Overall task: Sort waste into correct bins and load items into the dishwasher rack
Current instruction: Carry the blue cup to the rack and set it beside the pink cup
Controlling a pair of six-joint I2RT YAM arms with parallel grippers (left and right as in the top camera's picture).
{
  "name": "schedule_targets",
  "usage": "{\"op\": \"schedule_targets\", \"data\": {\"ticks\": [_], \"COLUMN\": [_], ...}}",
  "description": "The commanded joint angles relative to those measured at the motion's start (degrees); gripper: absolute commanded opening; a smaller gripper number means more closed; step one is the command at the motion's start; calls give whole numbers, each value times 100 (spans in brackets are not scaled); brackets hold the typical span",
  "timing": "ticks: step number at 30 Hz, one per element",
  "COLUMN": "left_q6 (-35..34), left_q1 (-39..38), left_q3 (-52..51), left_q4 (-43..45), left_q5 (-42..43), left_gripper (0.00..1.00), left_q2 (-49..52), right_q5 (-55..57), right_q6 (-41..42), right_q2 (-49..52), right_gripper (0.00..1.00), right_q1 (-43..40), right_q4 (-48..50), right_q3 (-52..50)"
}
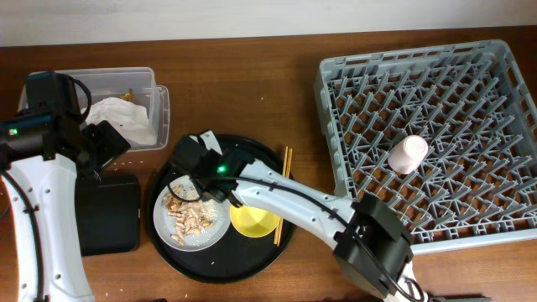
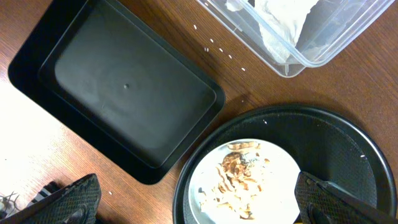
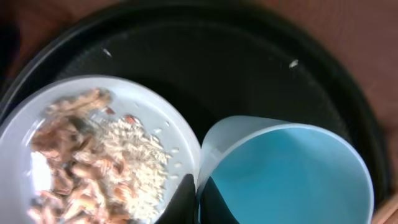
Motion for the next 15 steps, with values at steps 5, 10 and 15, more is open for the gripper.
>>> {"op": "schedule_targets", "data": {"ticks": [5, 10, 15], "left_q6": [-72, -72, -72], "left_q1": [7, 7, 7], "left_q3": [-13, -13, -11], "left_q4": [9, 9, 9], "left_q5": [-59, -59, -61], "left_gripper": [99, 99, 99], "left_q2": [-48, -48, -48], "right_q5": [866, 575, -953], "right_q6": [-94, -146, -1115], "right_q2": [-345, -501, -616], "right_gripper": [4, 4, 4], "right_q1": [-776, -2063, -3528], "right_q4": [-2293, -4052, -4857], "right_q3": [2588, 4269, 4841]}}
